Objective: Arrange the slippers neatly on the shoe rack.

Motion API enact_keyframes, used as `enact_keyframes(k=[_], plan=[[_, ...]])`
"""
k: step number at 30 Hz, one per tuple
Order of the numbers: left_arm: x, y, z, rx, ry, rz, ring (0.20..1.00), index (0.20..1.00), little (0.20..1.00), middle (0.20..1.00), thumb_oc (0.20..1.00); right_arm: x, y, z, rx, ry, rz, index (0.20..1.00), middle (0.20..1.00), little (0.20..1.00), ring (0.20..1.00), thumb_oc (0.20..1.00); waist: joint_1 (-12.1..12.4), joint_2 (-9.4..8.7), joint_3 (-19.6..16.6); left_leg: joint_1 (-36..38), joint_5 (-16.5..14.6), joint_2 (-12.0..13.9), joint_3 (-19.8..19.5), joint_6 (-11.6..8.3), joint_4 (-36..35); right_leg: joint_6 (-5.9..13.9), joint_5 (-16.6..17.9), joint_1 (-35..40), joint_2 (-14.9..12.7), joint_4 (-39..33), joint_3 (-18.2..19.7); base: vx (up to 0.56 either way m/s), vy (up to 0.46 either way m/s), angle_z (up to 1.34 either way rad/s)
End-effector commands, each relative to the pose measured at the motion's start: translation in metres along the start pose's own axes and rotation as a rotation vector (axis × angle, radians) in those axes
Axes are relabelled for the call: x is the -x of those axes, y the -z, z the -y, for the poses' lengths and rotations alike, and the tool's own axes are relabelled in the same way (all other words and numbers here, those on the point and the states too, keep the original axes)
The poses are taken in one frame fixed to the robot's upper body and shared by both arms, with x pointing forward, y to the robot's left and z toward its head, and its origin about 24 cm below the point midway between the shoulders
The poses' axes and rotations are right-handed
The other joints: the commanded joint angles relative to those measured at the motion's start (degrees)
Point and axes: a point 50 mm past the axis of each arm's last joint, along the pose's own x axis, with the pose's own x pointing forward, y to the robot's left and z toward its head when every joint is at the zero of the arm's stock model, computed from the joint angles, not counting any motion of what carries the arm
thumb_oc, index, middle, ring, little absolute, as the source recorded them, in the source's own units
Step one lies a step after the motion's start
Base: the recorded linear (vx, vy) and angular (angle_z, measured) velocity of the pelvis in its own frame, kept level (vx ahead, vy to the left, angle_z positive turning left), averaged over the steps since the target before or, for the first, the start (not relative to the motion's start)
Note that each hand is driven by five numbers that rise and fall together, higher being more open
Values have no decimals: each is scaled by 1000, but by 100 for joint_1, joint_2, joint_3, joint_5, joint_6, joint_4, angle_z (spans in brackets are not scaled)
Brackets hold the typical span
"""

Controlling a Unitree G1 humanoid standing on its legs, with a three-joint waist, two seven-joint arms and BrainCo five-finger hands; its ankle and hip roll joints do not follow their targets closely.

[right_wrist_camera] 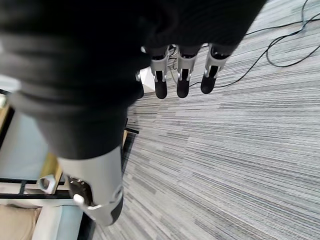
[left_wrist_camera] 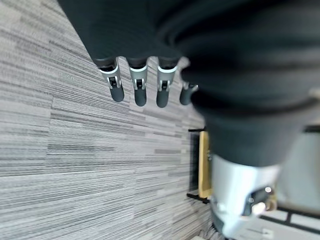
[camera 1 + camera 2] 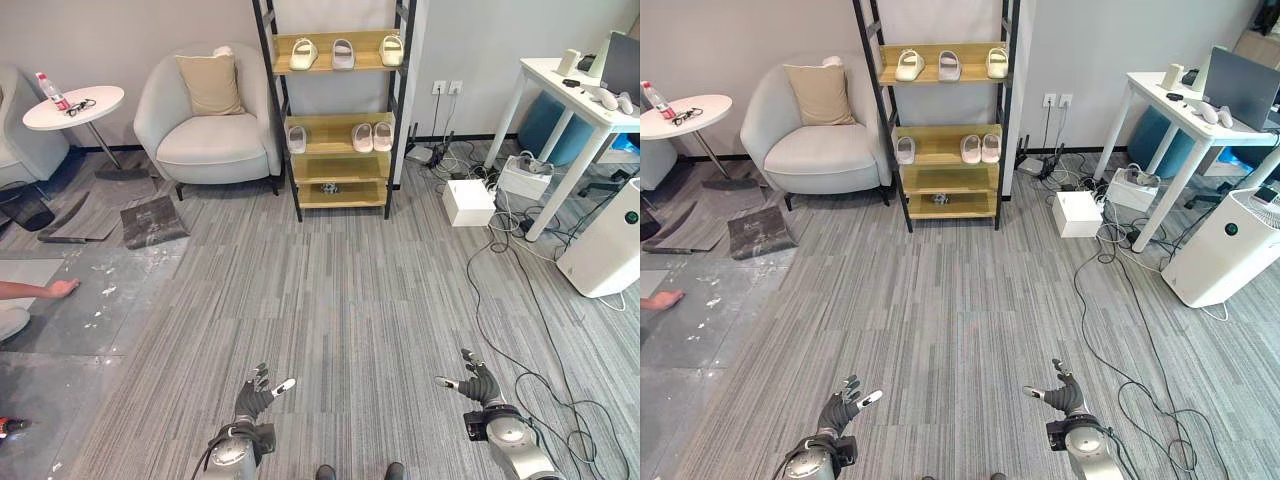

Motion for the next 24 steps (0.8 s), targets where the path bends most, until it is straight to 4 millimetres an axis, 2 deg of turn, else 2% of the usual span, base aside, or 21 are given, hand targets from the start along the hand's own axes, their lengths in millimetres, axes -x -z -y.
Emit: enact_keyframes(k=[1,10,11,15,24], plan=[[-10,-22,4,-105,32,85,1000,1000,1000,1000,1000,-4,-19,5,17,18,92,1000,1000,1000,1000,1000,12,-230,-50,72,-286,273,-57,-358,-79,566,-430,184,-532,7,24,0,0,0],[-7,-20,4,-55,30,79,1000,1000,1000,1000,1000,0,-13,-3,-53,-9,67,1000,1000,1000,1000,1000,-39,-214,-29,123,-284,296,-33,-378,-92,557,-460,225,-520,7,35,2,-5,-1],[-6,-17,4,-33,28,67,1000,1000,1000,1000,1000,2,-10,-8,-116,-32,47,1000,1000,1000,1000,1000,-51,-219,-31,136,-283,295,-27,-378,-99,556,-455,229,-520,7,38,0,0,0],[-6,-13,4,-4,23,45,1000,1000,1000,1000,1000,3,-6,-13,-162,-52,28,1000,1000,1000,1000,1000,-53,-219,-26,125,-263,300,-19,-384,-118,553,-451,222,-521,7,39,0,0,0],[-5,-7,2,45,2,17,1000,1000,1000,1000,1000,3,-2,-18,-141,-73,6,1000,1000,1000,1000,1000,0,-226,-37,102,-253,284,-60,-391,-127,559,-451,218,-517,7,-22,0,0,0]])
